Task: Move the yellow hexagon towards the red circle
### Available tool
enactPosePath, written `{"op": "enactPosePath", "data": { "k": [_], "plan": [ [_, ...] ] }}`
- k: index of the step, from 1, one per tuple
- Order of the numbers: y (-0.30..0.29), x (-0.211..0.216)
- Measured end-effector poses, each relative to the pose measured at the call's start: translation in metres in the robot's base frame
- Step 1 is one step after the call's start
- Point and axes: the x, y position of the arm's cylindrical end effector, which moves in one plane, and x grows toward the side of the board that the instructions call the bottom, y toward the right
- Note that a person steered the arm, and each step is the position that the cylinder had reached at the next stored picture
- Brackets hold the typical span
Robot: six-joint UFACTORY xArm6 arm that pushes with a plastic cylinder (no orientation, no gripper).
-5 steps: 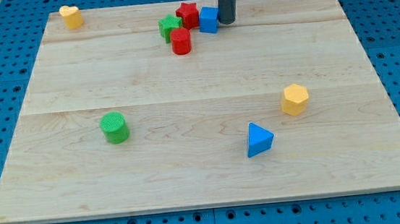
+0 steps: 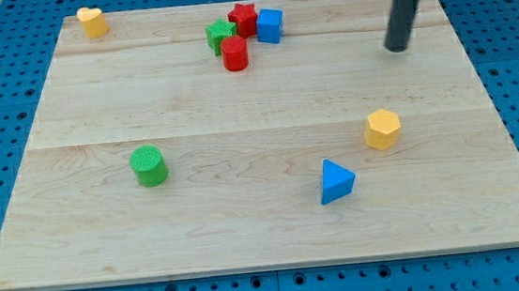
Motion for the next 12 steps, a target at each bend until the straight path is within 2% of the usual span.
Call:
{"op": "enactPosePath", "data": {
  "k": [3,5,7,10,12],
  "plan": [
    [0.058,0.072],
    [0.048,0.129],
    [-0.005,0.172],
    [-0.093,0.137],
    [-0.128,0.09]
  ]
}}
